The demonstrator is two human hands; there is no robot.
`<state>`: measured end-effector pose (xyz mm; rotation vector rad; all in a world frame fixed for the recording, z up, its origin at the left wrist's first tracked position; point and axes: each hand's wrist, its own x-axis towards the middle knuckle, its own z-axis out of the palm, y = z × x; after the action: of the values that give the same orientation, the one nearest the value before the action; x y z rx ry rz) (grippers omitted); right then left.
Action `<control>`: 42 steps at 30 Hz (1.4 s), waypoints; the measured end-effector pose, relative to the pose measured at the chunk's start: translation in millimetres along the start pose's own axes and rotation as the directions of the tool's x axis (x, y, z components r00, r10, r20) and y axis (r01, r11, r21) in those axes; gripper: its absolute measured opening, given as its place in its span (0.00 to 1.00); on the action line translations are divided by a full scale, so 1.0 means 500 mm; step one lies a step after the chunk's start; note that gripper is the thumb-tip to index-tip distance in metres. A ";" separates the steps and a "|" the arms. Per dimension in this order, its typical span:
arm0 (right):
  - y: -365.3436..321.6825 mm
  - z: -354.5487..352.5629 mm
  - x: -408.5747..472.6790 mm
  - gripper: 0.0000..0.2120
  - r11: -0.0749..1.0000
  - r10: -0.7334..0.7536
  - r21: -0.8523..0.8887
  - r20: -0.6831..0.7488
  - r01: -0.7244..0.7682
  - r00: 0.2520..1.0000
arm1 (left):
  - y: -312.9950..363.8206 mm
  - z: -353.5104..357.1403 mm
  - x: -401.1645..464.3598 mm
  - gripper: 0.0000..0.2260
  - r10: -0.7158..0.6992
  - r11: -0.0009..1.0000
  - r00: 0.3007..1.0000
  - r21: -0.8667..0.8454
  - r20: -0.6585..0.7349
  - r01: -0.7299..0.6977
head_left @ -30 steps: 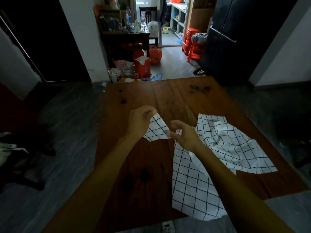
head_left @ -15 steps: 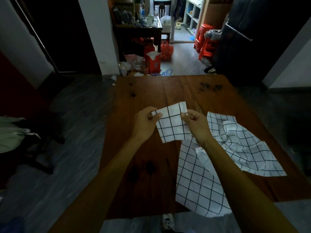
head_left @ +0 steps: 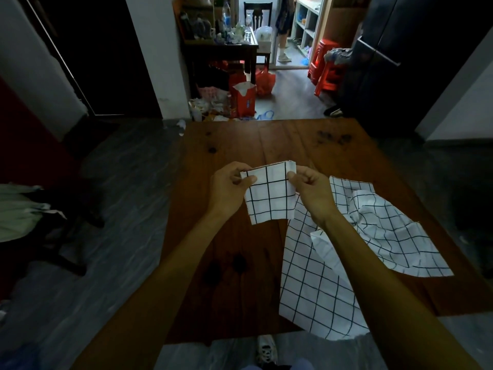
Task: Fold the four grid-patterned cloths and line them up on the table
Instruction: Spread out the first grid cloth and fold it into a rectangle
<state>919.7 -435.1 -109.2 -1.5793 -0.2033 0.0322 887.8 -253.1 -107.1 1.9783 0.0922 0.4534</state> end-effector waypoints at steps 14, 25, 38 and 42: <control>0.000 -0.009 0.000 0.11 0.996 -0.062 -0.056 -0.004 0.062 0.998 | 0.003 -0.012 0.001 0.08 0.000 0.998 1.000 -0.059 0.006 0.001; 0.013 -0.020 0.006 0.11 0.997 -0.069 -0.022 -0.026 0.068 0.997 | -0.004 -0.014 0.003 0.08 -0.024 0.997 0.999 -0.076 -0.023 0.022; 0.037 0.004 0.011 0.08 0.970 -0.195 -0.137 0.058 0.201 0.979 | 0.013 0.039 0.029 0.13 0.341 0.893 0.919 0.238 0.199 -0.383; 0.030 0.009 0.012 0.07 0.954 -0.223 -0.186 0.082 0.235 0.971 | 0.020 0.045 0.039 0.05 0.349 0.896 0.906 0.199 0.239 -0.398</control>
<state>926.7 -430.0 -123.4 -1.7416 -0.4479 -0.1247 912.4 -271.9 -101.2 2.2825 -0.3868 0.5080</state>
